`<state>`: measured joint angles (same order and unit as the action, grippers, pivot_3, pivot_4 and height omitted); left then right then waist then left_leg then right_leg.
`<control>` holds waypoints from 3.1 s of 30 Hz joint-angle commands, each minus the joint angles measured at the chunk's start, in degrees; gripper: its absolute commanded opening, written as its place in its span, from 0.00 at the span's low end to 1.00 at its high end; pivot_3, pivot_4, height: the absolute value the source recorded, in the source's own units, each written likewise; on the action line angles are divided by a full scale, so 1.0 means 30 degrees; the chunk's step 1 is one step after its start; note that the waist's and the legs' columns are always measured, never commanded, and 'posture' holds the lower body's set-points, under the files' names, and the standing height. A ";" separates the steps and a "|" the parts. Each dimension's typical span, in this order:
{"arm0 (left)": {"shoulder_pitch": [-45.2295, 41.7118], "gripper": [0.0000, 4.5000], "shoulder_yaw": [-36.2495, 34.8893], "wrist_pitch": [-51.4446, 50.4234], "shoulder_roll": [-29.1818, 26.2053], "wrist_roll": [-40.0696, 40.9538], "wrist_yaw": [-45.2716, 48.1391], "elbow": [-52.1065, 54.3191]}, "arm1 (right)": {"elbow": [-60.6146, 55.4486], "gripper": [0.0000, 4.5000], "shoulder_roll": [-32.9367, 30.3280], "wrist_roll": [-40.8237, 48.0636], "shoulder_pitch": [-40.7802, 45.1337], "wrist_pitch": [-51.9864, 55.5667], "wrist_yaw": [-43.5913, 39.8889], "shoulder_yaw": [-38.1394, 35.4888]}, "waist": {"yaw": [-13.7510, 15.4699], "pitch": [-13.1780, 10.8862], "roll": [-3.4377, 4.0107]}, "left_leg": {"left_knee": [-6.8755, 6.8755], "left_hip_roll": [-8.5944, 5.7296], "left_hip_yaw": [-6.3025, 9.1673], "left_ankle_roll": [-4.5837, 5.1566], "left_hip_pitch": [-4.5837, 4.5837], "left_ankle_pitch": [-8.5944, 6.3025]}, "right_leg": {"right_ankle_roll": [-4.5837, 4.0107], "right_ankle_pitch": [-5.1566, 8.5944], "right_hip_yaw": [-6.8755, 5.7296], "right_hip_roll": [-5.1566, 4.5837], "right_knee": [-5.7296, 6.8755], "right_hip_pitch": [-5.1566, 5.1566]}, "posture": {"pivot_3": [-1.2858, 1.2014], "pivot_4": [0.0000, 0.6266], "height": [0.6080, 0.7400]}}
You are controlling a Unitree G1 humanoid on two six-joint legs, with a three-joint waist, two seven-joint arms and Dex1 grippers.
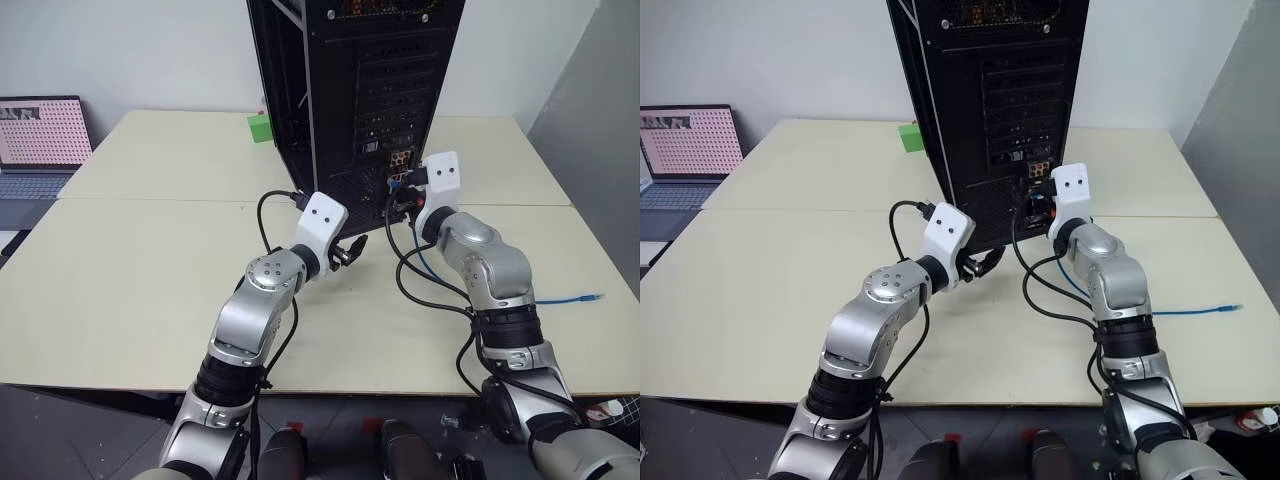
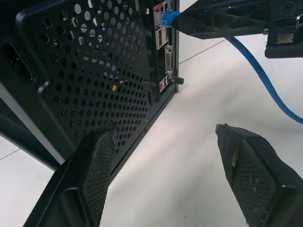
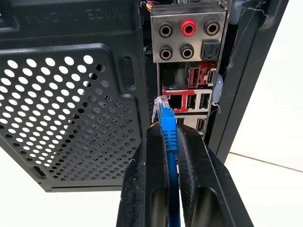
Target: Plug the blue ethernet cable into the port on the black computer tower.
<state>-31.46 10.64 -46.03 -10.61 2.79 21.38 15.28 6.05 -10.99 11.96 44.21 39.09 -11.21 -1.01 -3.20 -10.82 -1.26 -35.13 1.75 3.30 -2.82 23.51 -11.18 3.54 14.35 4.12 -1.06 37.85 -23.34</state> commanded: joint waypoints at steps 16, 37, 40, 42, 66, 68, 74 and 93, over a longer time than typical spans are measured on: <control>-0.0137 0.79 0.0258 0.0328 -0.0079 0.0156 -0.0179 0.0874 | -0.0905 0.00 -0.0329 -0.0010 0.0742 0.0024 -0.0586 -0.0276 | -0.0013 0.0000 0.0001 | 0.0000 0.0000 0.0001 0.0000 -0.0001 0.0000 | 0.0002 -0.0001 0.0000 0.0000 0.0002 -0.0002 | 0.52 0.24 1.00; -0.0070 0.79 0.0294 0.0381 -0.0275 0.0168 -0.0172 0.0884 | -0.0675 0.00 -0.0474 -0.0424 0.0492 0.0022 -0.0606 -0.0430 | -0.0008 0.0000 0.0001 | 0.0014 -0.0001 0.0001 0.0000 0.0038 0.0000 | 0.0001 0.0000 -0.0002 -0.0002 -0.0024 -0.0033 | 0.52 0.24 1.00; -0.0072 0.79 0.0332 0.0385 -0.0282 0.0163 -0.0164 0.0887 | -0.0518 0.00 -0.0509 -0.0544 0.0491 -0.0130 -0.0571 -0.0498 | -0.0008 0.0000 0.0000 | 0.0014 -0.0001 0.0001 0.0000 0.0052 0.0000 | 0.0001 0.0000 -0.0002 -0.0002 -0.0023 -0.0045 | 0.52 0.24 1.00; -0.0068 0.79 0.0344 0.0389 -0.0288 0.0156 -0.0164 0.0894 | -0.0449 0.00 -0.0500 -0.0569 0.0496 -0.0203 -0.0569 -0.0524 | -0.0008 0.0000 0.0001 | 0.0014 -0.0001 0.0001 0.0000 0.0059 0.0000 | 0.0000 0.0000 -0.0002 -0.0003 -0.0024 -0.0050 | 0.52 0.24 1.00; -0.0079 0.79 0.0389 0.0523 -0.0332 0.0149 -0.0121 0.0776 | 0.0161 0.00 -0.0471 -0.0499 0.1422 -0.0662 -0.0701 -0.0417 | -0.0089 -0.0001 0.0002 | 0.0008 -0.0001 -0.0001 0.0000 0.0066 0.0001 | 0.0005 -0.0005 0.0003 -0.0001 -0.0006 -0.0069 | 0.52 0.24 1.00; -0.0075 0.79 0.0395 0.0528 -0.0337 0.0145 -0.0119 0.0771 | 0.0192 0.00 -0.0453 -0.0514 0.1423 -0.0653 -0.0716 -0.0374 | -0.0090 -0.0001 0.0002 | 0.0009 -0.0001 0.0000 0.0000 0.0066 0.0001 | 0.0005 -0.0005 0.0003 0.0000 -0.0006 -0.0069 | 0.52 0.24 1.00; -0.0060 0.79 0.0440 0.0559 -0.0368 0.0151 -0.0155 0.0749 | 0.0007 0.00 -0.0414 -0.0472 0.1431 -0.0447 -0.1027 -0.0071 | -0.0097 -0.0001 0.0001 | 0.0009 -0.0001 0.0000 0.0000 0.0065 0.0001 | 0.0005 -0.0005 0.0002 -0.0001 -0.0006 -0.0071 | 0.52 0.24 1.00; -0.0104 0.79 0.0490 0.0669 -0.0410 0.0177 -0.0099 0.0644 | -0.0002 0.00 -0.0763 -0.1106 0.1238 -0.0730 -0.0970 0.0021 | -0.0076 -0.0001 0.0002 | 0.0012 -0.0001 0.0000 0.0000 0.0079 0.0001 | 0.0003 -0.0003 0.0001 -0.0001 -0.0020 -0.0075 | 0.52 0.24 1.00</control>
<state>-31.37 11.94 -45.57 -11.68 3.18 20.89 15.34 8.01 -12.72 8.97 46.14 38.32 -14.60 0.02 -3.43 -10.82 -1.26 -35.09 1.75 3.30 -2.82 23.75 -11.18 3.55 14.34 4.12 -1.06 37.79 -23.56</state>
